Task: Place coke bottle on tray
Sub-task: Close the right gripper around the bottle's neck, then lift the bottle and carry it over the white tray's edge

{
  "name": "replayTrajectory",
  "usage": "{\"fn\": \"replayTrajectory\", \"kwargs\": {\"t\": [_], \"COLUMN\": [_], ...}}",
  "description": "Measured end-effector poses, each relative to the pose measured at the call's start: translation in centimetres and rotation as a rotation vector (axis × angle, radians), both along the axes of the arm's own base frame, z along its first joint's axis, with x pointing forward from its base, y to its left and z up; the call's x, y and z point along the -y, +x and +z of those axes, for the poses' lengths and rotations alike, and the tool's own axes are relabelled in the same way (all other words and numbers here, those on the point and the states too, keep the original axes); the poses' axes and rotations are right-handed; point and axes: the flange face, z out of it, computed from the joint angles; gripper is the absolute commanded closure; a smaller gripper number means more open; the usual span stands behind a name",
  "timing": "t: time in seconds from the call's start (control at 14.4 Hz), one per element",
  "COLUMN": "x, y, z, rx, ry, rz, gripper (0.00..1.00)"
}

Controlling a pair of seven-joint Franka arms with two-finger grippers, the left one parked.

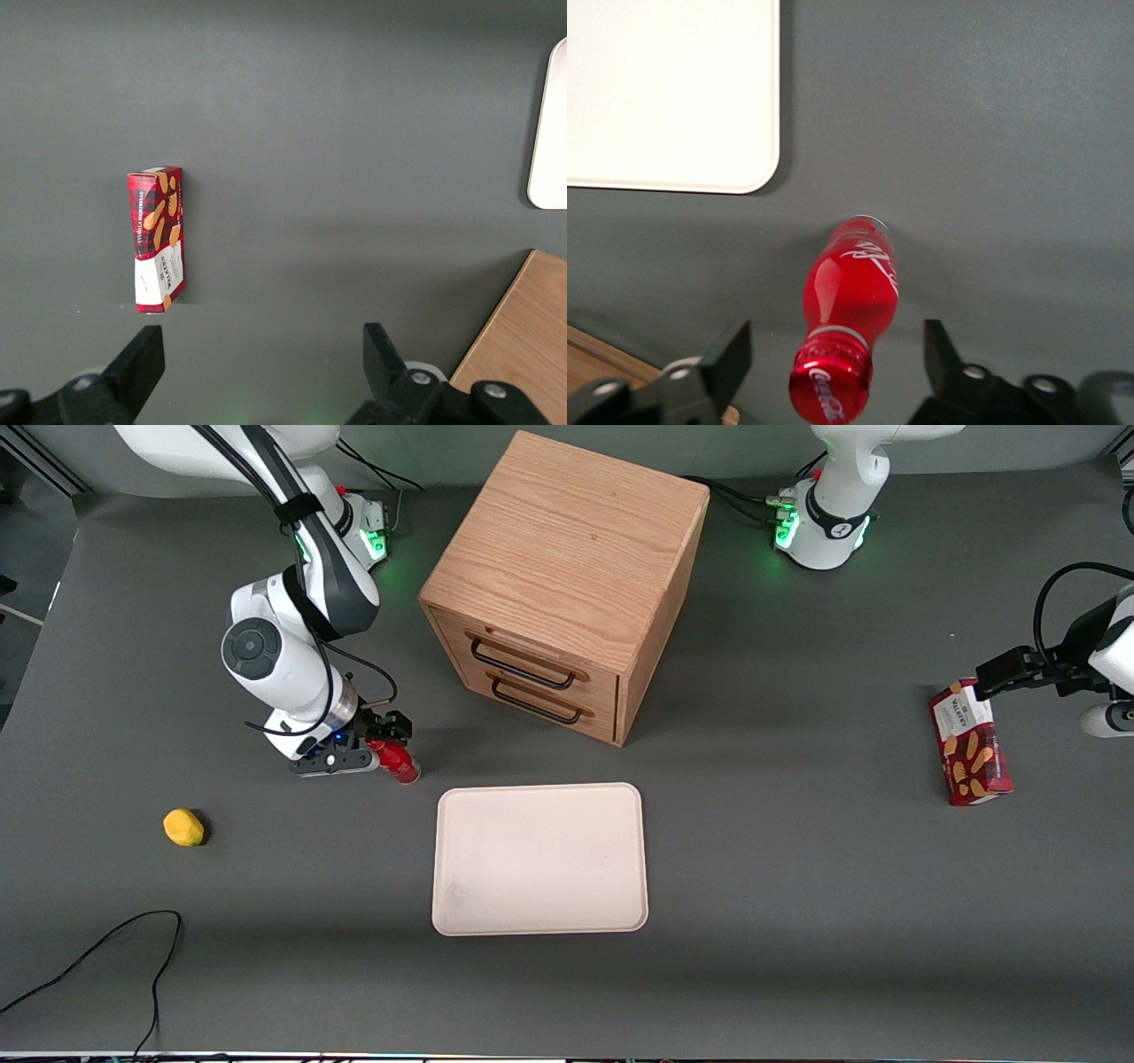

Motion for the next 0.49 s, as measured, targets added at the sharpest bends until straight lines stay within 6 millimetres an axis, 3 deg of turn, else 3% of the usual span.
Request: {"fn": "replayTrajectory", "kwargs": {"t": [0.28, 0.49], "x": [0.15, 0.22], "y": [0.17, 0.24], "z": [0.10, 0.17], "rx": [0.009, 0.011], "ry": [-0.001, -0.001], "rz": [0.000, -0.001], "gripper": [0.97, 1.00]}}
